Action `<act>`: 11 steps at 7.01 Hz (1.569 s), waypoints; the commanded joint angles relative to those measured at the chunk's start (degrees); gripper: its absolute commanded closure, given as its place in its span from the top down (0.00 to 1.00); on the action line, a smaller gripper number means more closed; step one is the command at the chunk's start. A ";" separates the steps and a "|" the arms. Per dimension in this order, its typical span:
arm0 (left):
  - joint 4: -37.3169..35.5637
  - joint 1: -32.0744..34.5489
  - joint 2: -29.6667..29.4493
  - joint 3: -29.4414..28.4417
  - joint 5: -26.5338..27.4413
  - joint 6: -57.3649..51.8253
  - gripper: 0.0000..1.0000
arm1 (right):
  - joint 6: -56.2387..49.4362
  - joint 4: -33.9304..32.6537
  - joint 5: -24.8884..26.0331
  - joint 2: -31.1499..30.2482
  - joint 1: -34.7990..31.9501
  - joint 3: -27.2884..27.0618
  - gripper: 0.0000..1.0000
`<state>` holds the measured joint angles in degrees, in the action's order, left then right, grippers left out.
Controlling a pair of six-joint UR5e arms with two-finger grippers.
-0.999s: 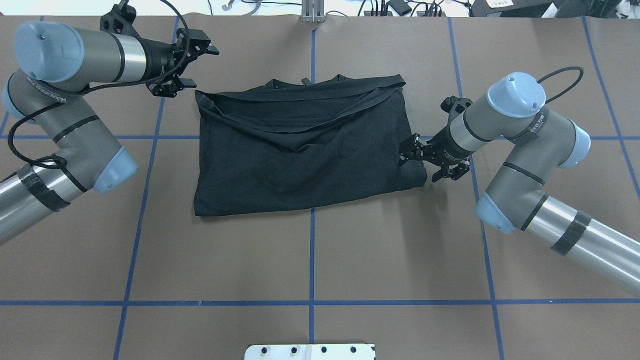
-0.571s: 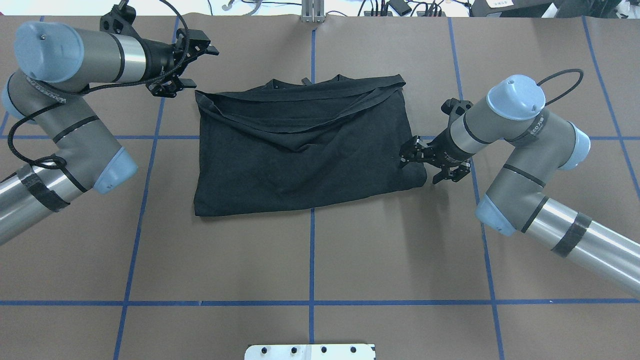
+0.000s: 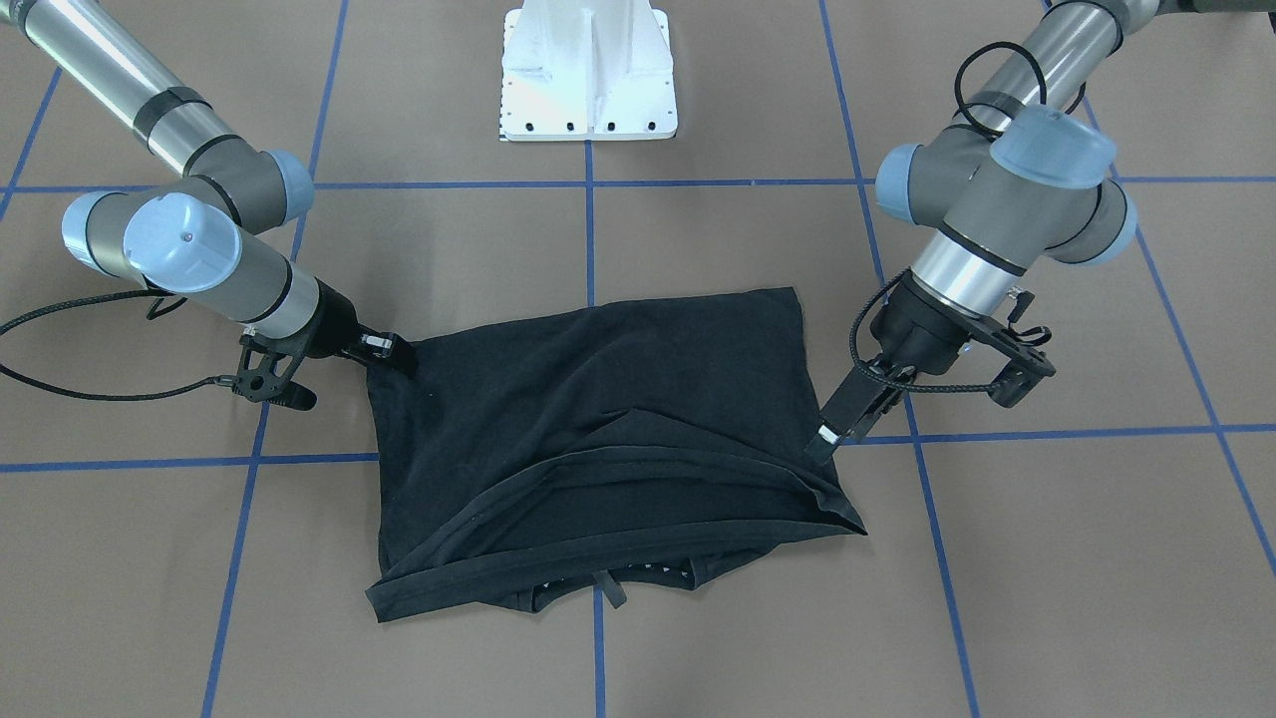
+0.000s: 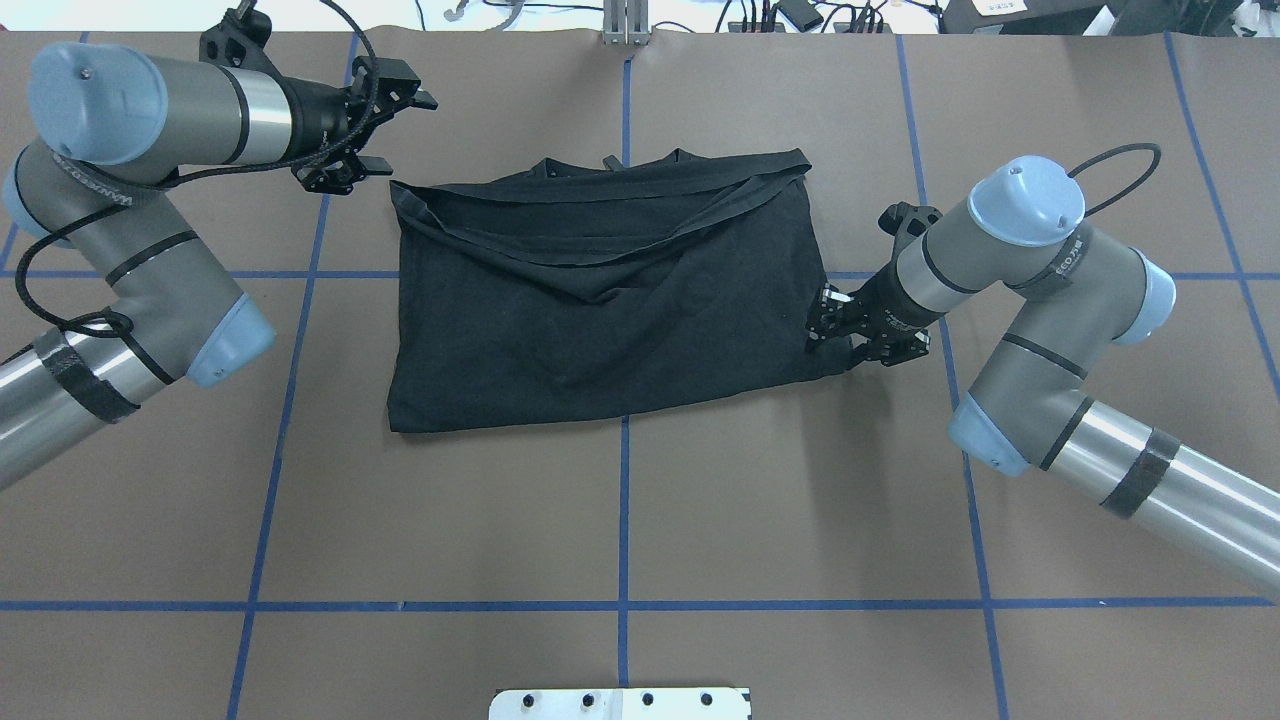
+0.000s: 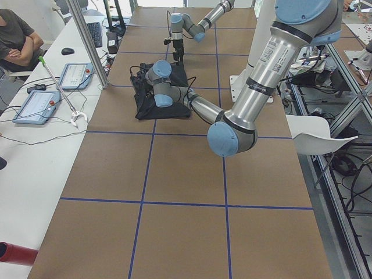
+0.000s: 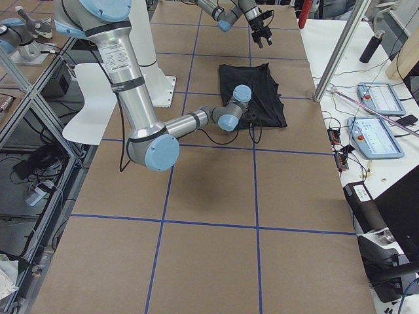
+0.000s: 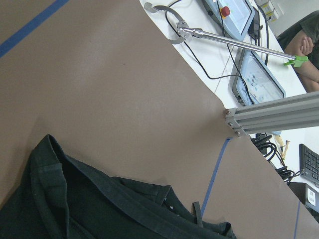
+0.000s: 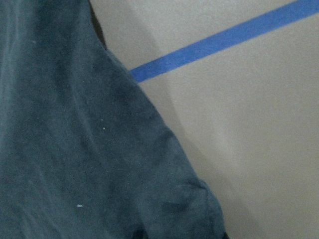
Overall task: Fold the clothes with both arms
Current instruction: 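Grasp the side edge of the folded shirt with the right gripper, then drag the shirt edge toward the robot with the right gripper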
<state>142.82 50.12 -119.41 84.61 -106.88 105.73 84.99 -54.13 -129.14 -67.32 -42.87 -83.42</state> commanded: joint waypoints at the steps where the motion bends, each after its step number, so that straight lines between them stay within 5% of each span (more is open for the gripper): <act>1: 0.00 0.06 -0.03 0.03 0.01 0.00 1.00 | 0.00 0.08 -1.02 0.00 -0.11 -0.17 0.00; 3: 0.00 0.15 -0.03 0.11 0.10 0.00 1.00 | -2.69 0.34 -4.00 -1.31 -0.55 -2.78 0.00; 7: 0.00 0.50 0.05 0.03 0.01 0.00 1.00 | -4.13 0.60 -19.27 -9.13 1.28 -17.28 0.00; 11: 0.00 0.41 -0.03 -0.06 -0.08 0.00 1.00 | -3.16 0.69 -20.01 -7.83 15.78 -22.92 0.00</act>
<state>142.82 50.54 -119.44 84.60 -106.89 105.73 81.71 -53.47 -149.01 -76.05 -30.39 -105.34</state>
